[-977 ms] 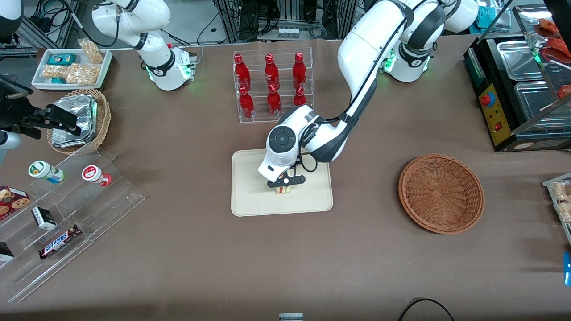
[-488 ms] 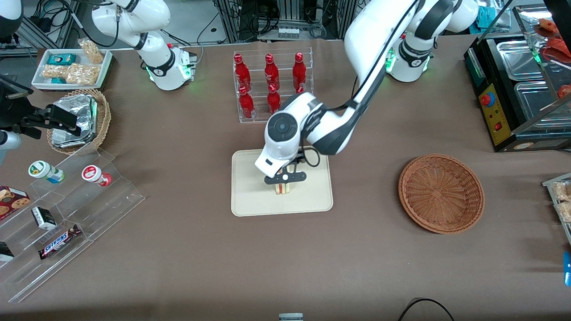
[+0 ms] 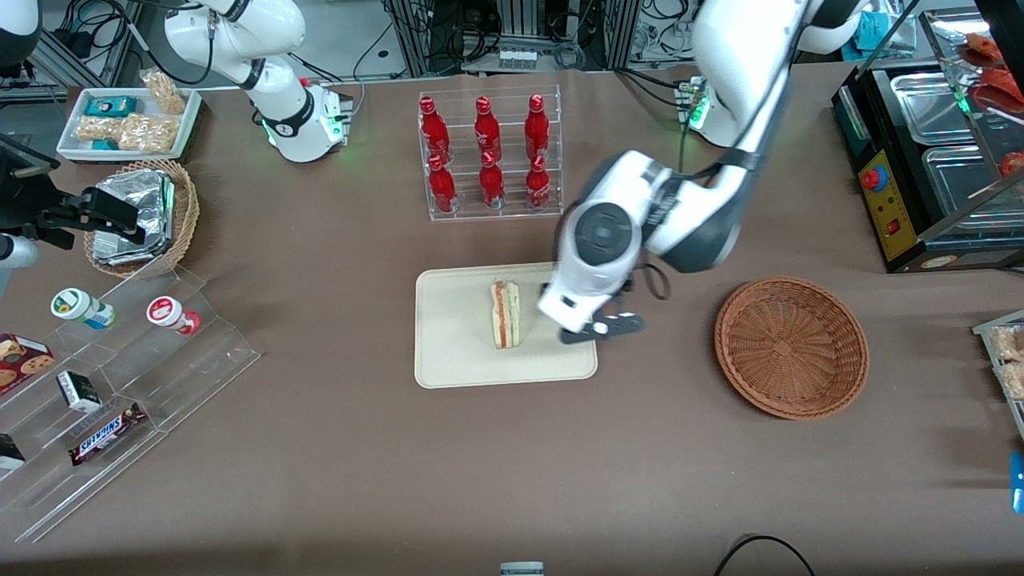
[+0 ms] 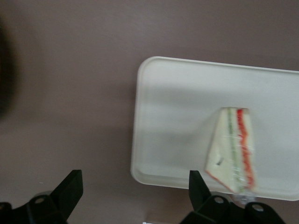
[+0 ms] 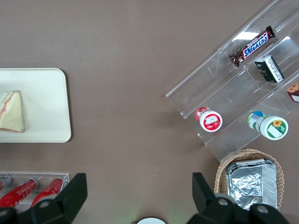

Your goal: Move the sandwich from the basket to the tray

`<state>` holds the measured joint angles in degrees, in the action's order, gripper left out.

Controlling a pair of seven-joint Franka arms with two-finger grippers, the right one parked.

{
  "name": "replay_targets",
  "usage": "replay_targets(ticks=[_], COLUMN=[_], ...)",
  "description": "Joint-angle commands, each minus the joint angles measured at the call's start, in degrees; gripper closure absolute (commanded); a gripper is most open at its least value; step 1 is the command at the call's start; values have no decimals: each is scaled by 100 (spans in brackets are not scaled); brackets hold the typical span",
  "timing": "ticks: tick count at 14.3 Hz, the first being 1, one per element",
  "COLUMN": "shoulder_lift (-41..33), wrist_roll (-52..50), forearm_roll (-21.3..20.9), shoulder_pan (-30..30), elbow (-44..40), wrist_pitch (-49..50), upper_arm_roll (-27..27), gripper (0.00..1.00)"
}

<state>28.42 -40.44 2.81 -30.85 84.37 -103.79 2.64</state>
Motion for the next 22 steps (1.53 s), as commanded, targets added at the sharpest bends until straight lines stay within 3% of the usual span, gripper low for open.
replay_targets(ticks=[1, 9, 12, 15, 22], shoulder_lift=[-862, -2628, -3113, -3158, -3123], wrist_roll=[710, 2889, 3857, 4219, 4237], forearm_roll=[-61, -175, -175, -175, -544], shoulder_pan=[516, 2010, 2713, 3180, 3234], elbow=[904, 2048, 1908, 1243, 668], wrist_pitch=[-10, 638, 1263, 1562, 1537], upper_arm_roll=[52, 52, 113, 193, 52], gripper=[0, 0, 0, 0, 0])
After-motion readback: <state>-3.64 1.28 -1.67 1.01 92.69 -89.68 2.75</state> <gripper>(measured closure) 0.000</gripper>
